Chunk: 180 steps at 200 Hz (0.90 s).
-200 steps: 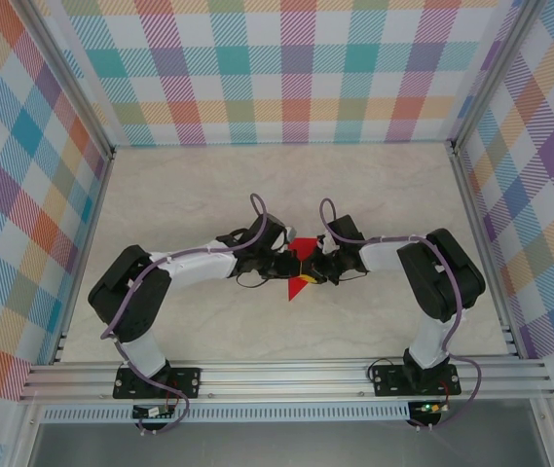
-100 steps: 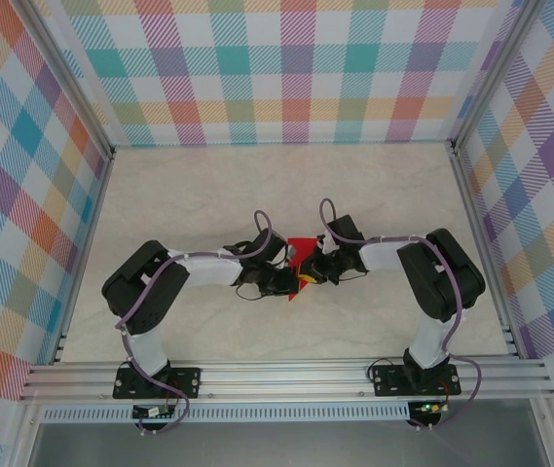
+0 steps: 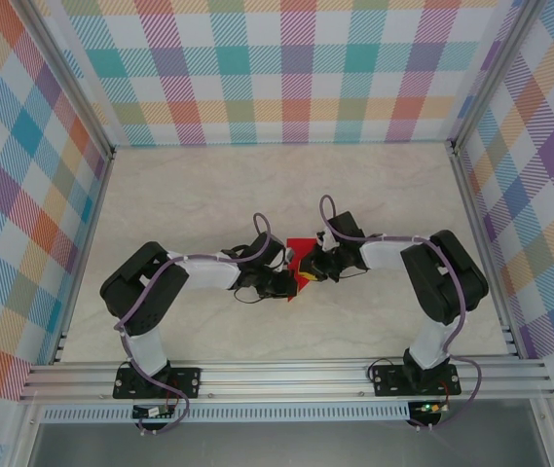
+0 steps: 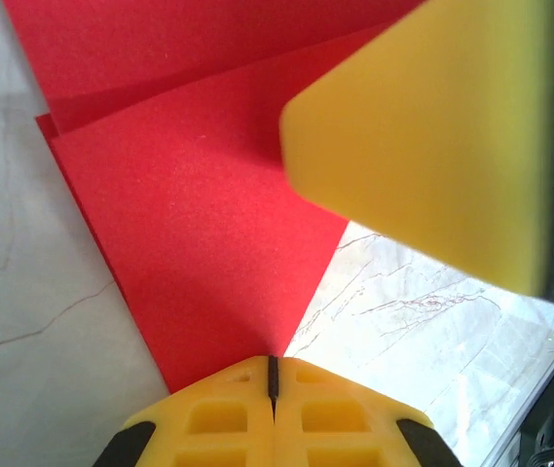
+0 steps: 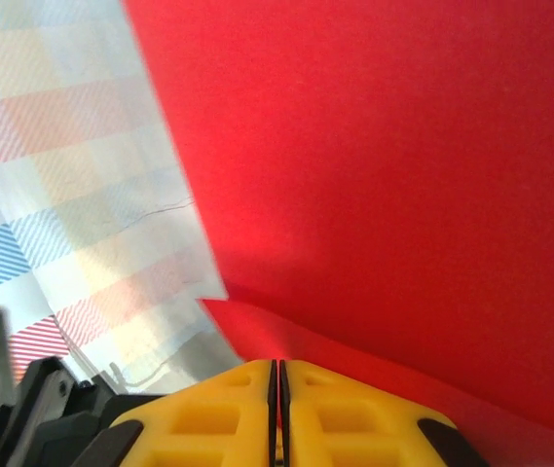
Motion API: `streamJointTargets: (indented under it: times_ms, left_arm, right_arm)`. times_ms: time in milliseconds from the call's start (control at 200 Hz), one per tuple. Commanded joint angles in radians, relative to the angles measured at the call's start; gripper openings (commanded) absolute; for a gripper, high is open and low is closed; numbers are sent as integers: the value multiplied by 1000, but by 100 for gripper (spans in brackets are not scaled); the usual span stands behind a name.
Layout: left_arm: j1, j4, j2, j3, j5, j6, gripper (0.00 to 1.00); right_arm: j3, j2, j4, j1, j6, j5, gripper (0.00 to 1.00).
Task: Fold a paper plane with a square sheet of paper (pick it up from the middle)
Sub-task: Third fold the triangle at the center of the table.
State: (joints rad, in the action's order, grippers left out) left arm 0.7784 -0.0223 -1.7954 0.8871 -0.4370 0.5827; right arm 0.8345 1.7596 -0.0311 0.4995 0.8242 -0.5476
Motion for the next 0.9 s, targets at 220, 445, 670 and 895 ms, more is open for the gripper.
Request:
streamJointTargets:
  times_ms: [220,445,670,895]
  left_arm:
    - [15,-55,11,-26,32,-26,3]
    - [19,-83,-5,-16,49,-38,3]
    - [22,-109,-10,-7,69,-53,2]
    - [22,-122,-5,-4,77,-61,1]
  right_arm:
    - [-31,-57,-33,4,-51,-38,12]
    - [-36,-6,-52,4,-72,48,12]
    - [-19,6,-64,4,-90,67,12]
    - [-11,-52,-42,-38,-98,51,13]
